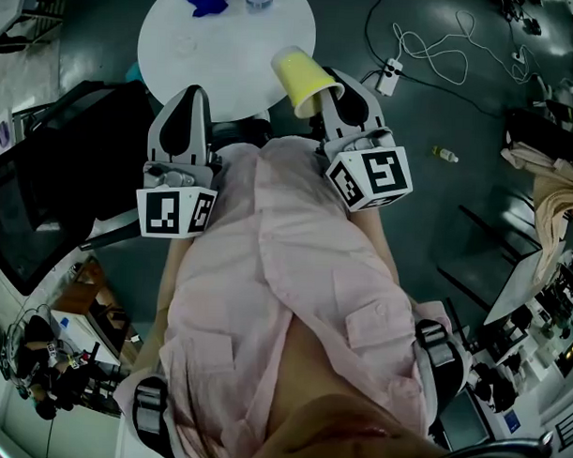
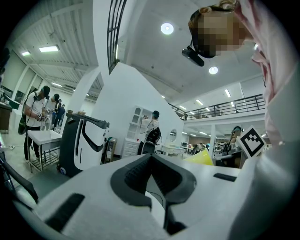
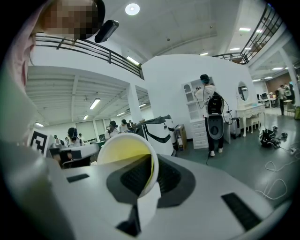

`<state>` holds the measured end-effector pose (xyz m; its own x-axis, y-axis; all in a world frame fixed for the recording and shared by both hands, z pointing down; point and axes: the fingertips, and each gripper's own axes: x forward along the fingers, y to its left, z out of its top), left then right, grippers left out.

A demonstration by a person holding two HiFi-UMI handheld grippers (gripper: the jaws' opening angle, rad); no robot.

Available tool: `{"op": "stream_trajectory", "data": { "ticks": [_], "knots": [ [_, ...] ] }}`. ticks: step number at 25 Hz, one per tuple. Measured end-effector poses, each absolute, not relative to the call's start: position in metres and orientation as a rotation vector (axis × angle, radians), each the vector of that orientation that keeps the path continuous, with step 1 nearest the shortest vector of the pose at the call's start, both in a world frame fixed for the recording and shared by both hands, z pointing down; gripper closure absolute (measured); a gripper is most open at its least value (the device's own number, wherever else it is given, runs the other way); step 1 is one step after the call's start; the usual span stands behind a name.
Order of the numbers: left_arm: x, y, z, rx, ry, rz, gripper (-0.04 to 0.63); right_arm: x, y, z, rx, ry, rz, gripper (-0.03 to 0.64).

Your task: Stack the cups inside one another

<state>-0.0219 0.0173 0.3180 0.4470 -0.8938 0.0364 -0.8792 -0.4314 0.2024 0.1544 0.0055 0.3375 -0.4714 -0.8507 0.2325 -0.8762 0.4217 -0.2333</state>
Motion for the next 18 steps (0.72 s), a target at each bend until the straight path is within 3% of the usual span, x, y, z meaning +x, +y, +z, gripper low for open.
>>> {"op": "stream_trajectory", "data": {
  "ticks": [18],
  "knots": [
    [-0.0153,0.0145,0.3221,2.506,-1.543,-0.089,0.579,0.1626,0.0022,0.3391,1.591,-2.575,0.511,0.577]
  ]
}}
